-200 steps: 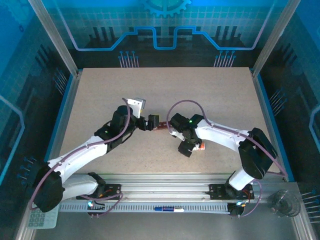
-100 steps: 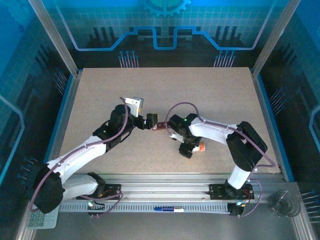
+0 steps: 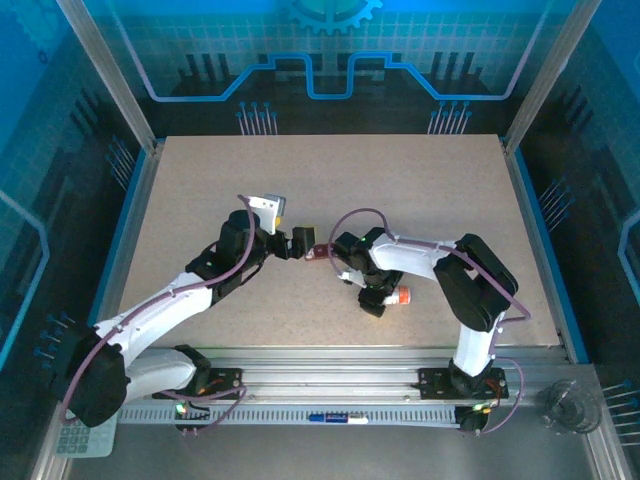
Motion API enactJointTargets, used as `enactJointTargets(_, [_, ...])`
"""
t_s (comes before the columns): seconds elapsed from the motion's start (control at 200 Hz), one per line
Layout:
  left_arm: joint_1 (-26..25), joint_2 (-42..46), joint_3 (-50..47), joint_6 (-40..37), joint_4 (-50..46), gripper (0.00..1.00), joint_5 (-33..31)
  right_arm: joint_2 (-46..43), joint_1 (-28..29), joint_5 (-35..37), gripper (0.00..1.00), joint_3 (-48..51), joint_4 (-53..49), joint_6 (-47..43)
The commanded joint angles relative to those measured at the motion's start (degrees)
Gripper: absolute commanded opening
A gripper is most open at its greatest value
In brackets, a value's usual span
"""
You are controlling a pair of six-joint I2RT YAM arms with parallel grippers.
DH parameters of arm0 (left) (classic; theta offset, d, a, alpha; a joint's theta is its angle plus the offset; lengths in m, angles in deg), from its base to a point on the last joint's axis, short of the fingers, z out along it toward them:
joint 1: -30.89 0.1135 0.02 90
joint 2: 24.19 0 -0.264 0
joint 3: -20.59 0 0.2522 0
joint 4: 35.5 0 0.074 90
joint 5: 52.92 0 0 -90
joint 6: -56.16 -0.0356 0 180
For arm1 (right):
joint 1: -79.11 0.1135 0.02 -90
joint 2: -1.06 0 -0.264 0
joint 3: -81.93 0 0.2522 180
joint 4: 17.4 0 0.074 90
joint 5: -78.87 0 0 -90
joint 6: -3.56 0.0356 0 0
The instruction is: Sort the pills into containers
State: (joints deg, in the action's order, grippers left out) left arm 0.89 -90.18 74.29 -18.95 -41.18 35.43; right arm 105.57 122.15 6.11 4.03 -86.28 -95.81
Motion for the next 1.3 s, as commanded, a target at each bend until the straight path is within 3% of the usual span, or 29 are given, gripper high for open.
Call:
enactJointTargets(0.0, [0.65,0.26,-0.92,0.61,1.67,0.99,1.01,1.70,-1.18,1.12,0.68,-0.64,-0.45,-0.31])
enactJointTargets(0.16, [0.63,-0.10,-0.74,1.10,1.76,0.99,1.26,1.37,-1.43,1.29,0.46,-0.64,0.46,-0.13])
enactJointTargets(0.33, [0.60,-0.53,-0.33,1.22,1.50,0.99,1.52,-0.63,-2.19,2.82,0.35,-0.70,0.86,1.44])
enactJointTargets(0.45, [0.61,-1.26,0.10,1.45,1.42,0.99,1.88,-4.71,-3.60,1.94,0.30,-1.53,0.88,4.06])
enactJointTargets(0.76, [0.58,-3.56,1.91,2.43,1.94,0.99,3.29,-21.14,-7.89,-4.29,0.29,-0.54,6.71,16.98])
enactJointTargets(0.921, [0.53,-4.40,2.86,2.70,1.97,0.99,4.07,-32.15,-7.36,-4.15,0.29,10.63,21.24,26.53])
enactJointTargets(1.156, [0.46,-3.62,3.43,2.75,0.88,0.99,3.84,-49.98,-2.71,9.96,0.29,34.68,45.65,35.12])
enactJointTargets(1.296, [0.37,-3.85,3.79,3.59,1.23,0.99,3.94,-53.68,1.59,18.19,0.28,44.04,56.52,36.62])
